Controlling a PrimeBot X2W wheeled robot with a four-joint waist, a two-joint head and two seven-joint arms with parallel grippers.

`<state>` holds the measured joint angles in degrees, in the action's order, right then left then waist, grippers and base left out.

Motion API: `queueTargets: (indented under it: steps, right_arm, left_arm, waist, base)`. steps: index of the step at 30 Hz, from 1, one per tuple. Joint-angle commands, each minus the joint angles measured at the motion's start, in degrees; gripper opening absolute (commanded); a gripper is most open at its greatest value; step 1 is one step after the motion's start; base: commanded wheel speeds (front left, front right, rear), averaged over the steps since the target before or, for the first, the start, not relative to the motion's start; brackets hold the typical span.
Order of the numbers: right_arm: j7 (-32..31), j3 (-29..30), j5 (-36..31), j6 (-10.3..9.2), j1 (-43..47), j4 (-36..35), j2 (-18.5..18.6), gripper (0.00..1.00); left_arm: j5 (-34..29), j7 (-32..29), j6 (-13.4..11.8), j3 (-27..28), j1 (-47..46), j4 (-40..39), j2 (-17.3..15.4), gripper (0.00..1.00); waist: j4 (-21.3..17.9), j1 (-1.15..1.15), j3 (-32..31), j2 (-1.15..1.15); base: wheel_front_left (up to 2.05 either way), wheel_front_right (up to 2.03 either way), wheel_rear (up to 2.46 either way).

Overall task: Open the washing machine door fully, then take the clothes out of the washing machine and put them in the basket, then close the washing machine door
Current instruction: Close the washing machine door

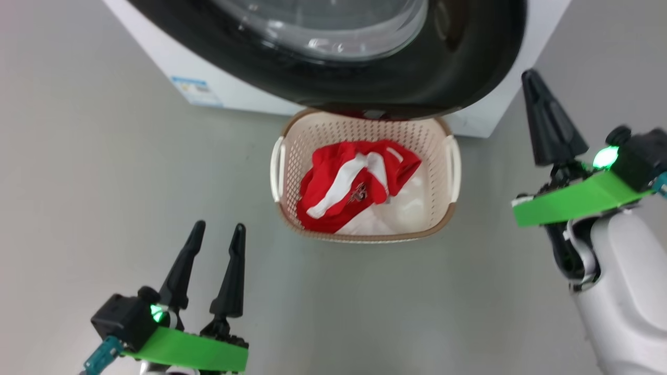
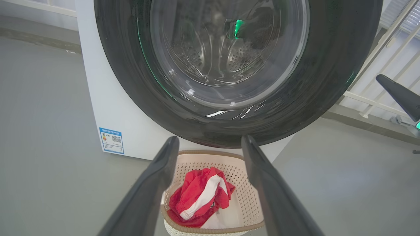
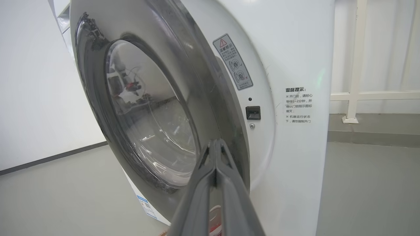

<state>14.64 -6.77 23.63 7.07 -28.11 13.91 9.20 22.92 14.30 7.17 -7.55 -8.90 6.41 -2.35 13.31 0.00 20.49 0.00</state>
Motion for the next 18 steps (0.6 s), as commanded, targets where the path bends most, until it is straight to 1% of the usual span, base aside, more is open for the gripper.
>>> queueTargets:
  steps: [1, 9, 18]
  right_arm:
    - [0.4, -1.0, -0.6, 0.42, -1.7, -1.0, 0.1, 0.0]
    - [0.4, -0.3, -0.7, 0.42, -6.6, 0.0, 2.2, 0.0]
    - [0.4, 1.1, -0.4, 0.42, -11.3, -0.1, 3.5, 0.0]
  left_arm:
    - [0.6, 0.7, 0.3, 1.4, -1.5, -1.6, -0.5, 1.0]
    - [2.6, 0.7, 0.3, -0.2, -4.1, -2.3, -0.5, 1.0]
    - [3.9, 0.7, 0.3, -1.1, -5.9, -3.3, -0.5, 1.0]
  waist:
    - [2.5, 0.0, 3.1, 0.0]
    - [5.0, 0.0, 7.2, 0.0]
    - [6.7, 0.0, 10.4, 0.0]
  base:
    - [0.0, 0.0, 0.0]
    - [0.0, 0.0, 0.0]
    - [0.0, 0.0, 0.0]
